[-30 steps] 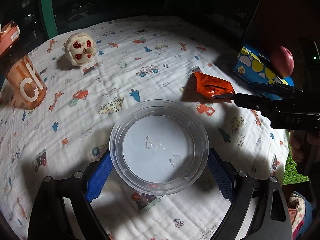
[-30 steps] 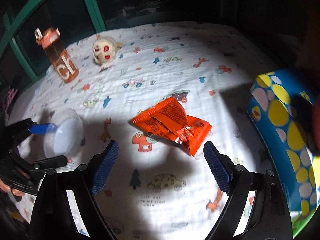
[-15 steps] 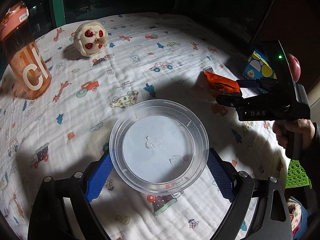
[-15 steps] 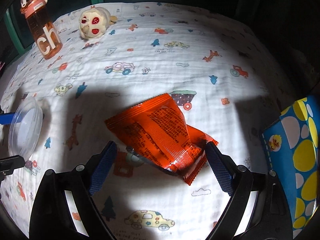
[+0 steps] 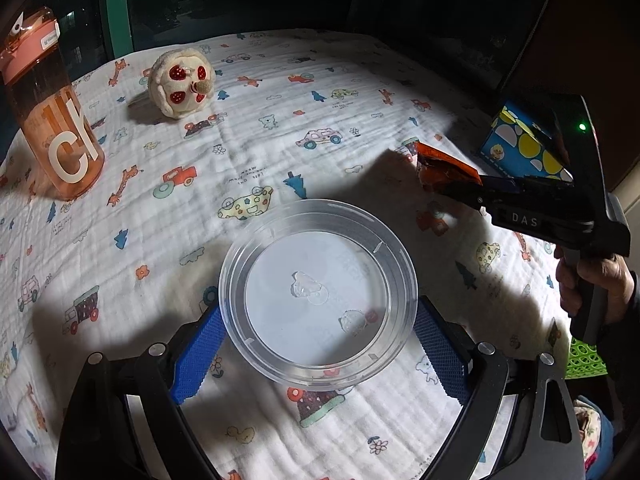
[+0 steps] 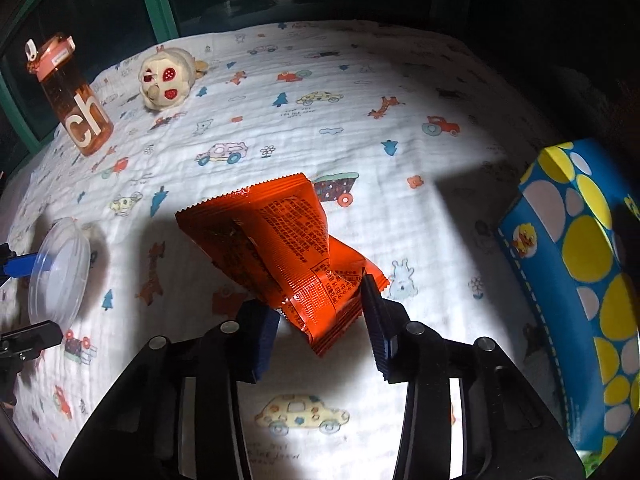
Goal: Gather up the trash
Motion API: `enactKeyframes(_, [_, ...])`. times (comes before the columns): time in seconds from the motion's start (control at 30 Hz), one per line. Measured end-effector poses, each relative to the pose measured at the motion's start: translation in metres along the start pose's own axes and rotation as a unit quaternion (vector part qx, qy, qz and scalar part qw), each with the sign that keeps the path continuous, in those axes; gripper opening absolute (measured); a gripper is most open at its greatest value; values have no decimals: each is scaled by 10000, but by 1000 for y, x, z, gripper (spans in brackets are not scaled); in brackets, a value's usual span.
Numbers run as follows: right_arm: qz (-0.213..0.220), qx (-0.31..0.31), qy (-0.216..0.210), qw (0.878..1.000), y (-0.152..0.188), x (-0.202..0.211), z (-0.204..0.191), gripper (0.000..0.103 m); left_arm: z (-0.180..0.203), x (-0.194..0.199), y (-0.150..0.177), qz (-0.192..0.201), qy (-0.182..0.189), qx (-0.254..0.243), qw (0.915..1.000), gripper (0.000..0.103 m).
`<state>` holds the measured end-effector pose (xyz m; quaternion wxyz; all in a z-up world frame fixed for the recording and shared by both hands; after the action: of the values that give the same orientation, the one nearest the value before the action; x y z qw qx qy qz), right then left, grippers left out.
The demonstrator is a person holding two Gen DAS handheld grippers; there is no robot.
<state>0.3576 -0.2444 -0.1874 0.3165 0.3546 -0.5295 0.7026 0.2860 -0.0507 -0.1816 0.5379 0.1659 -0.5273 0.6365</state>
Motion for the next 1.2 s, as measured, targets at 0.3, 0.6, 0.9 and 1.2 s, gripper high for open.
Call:
enactKeyframes(0.3, [253,-830,-212,9960,22,61,23,38,32,13,-3,110,105,-247,9996,88])
enactKeyframes(0.6, [546,-1621,-4,9853,75,138,86,38,106,13,-5,118,472,-782,9957,88])
enactKeyframes(0.9, [511,-2220,606,9718,151,193,168,38,214,-4,-1,0,1037,-1434,9842,88])
enactKeyframes(1.2, [286,-2694,1136,9559,226,217,233,38,312,-23,13,-179,1498,-1996,9682,88])
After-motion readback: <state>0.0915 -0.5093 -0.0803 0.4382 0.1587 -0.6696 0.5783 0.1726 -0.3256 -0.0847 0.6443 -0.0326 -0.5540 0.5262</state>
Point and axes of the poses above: each gripper's, at about its wrist camera, not at the fingertips, and x roughly against the way its jaws point, z to its right, y to its underside, the point moved 10 cm from there along -x, roughly the way its jaws point, and after that the axes turned 15 degrees about y, right-handed, at the moved point
